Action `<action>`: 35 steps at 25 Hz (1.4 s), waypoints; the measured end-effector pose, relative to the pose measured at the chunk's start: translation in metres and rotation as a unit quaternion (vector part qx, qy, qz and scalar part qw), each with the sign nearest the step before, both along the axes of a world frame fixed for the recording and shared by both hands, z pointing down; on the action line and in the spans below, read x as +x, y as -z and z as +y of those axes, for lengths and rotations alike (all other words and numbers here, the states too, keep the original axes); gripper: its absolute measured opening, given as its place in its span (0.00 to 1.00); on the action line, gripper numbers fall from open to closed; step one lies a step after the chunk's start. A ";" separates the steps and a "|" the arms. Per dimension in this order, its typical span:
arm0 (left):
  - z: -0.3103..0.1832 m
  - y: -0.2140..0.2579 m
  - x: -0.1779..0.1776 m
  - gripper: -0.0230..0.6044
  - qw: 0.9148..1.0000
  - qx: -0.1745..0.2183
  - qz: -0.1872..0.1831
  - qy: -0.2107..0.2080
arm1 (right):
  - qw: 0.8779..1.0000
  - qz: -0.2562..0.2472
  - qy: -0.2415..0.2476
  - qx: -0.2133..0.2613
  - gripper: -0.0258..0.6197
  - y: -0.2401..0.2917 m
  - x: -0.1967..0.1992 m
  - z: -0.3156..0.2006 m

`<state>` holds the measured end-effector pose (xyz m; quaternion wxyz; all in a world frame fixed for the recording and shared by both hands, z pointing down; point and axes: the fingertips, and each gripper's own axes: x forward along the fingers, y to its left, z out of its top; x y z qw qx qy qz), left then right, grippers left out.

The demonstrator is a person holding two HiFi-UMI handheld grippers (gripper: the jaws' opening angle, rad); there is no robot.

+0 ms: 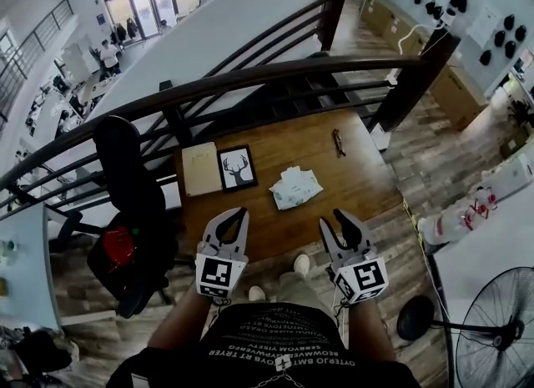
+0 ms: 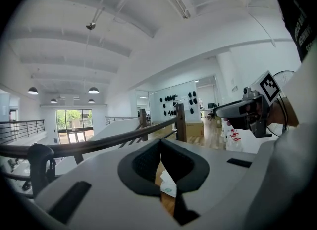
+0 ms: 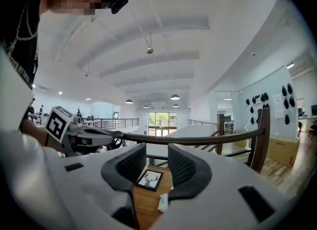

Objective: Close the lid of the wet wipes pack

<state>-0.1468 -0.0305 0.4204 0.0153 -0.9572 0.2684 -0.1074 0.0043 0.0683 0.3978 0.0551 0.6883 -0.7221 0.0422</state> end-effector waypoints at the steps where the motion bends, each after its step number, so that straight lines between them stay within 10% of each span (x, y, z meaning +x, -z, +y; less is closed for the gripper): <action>1: -0.003 0.000 0.003 0.08 1.000 -0.001 -0.001 0.004 | 1.000 0.000 0.005 -0.002 0.26 -0.001 0.002 -0.005; 35: -0.107 0.014 0.138 0.08 0.991 -0.024 0.020 0.133 | 0.988 -0.004 0.156 -0.002 0.25 -0.002 0.143 -0.154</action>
